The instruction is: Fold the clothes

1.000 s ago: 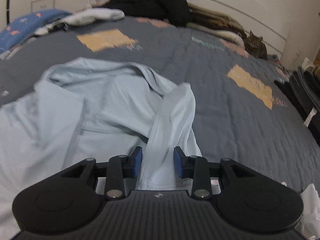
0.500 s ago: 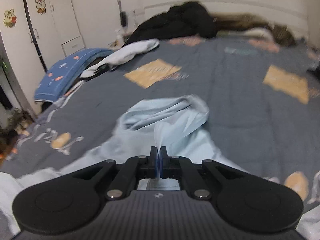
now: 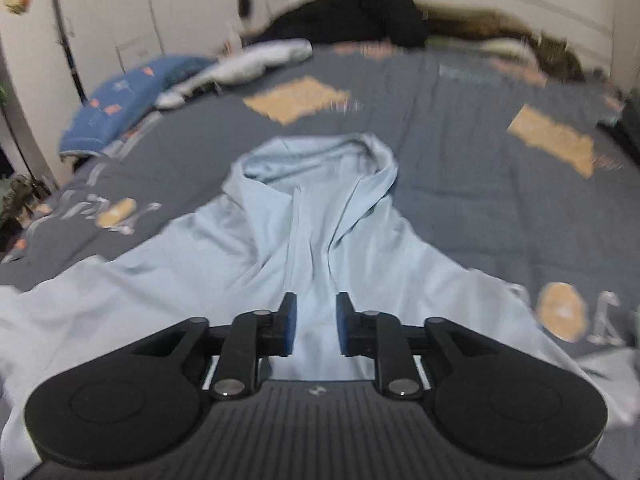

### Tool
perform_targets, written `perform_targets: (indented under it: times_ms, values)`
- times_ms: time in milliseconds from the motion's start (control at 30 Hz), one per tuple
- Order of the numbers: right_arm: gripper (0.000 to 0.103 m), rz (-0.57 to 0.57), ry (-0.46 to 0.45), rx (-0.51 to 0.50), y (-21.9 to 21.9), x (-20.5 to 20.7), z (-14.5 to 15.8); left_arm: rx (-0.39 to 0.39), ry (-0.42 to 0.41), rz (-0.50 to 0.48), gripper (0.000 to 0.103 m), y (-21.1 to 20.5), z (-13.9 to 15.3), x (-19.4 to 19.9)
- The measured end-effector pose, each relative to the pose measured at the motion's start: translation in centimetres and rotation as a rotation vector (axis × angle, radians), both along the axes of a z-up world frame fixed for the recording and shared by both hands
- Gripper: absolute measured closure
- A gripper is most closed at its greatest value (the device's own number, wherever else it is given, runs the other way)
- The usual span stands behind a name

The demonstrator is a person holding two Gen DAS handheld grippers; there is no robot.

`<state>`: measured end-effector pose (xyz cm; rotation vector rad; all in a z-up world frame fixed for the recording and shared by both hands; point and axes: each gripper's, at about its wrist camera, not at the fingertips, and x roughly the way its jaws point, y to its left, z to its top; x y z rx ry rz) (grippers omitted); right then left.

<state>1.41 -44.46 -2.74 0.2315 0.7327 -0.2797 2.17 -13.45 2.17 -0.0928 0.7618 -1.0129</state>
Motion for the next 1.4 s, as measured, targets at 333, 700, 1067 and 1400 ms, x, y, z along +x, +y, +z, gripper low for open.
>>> perform_targets:
  times_ms: [333,700,1067,1400]
  values:
    - [0.071,-0.013,0.071,-0.058,6.9,-13.9,-2.5,-0.015,-0.034,-0.049,0.036,-0.7,1.1,-2.2]
    - [0.084,-0.041,0.134,-0.093,8.7,-16.3,-6.1,-0.011,-0.065,-0.094,0.036,-1.2,1.5,-4.5]
    - [0.087,0.187,0.097,0.010,10.2,-19.0,-3.3,0.026,-0.037,-0.098,0.033,-1.9,0.0,-4.2]
    - [0.070,0.043,0.087,0.042,11.9,-24.6,-3.5,0.090,-0.008,-0.146,0.033,-4.3,-2.5,-4.9]
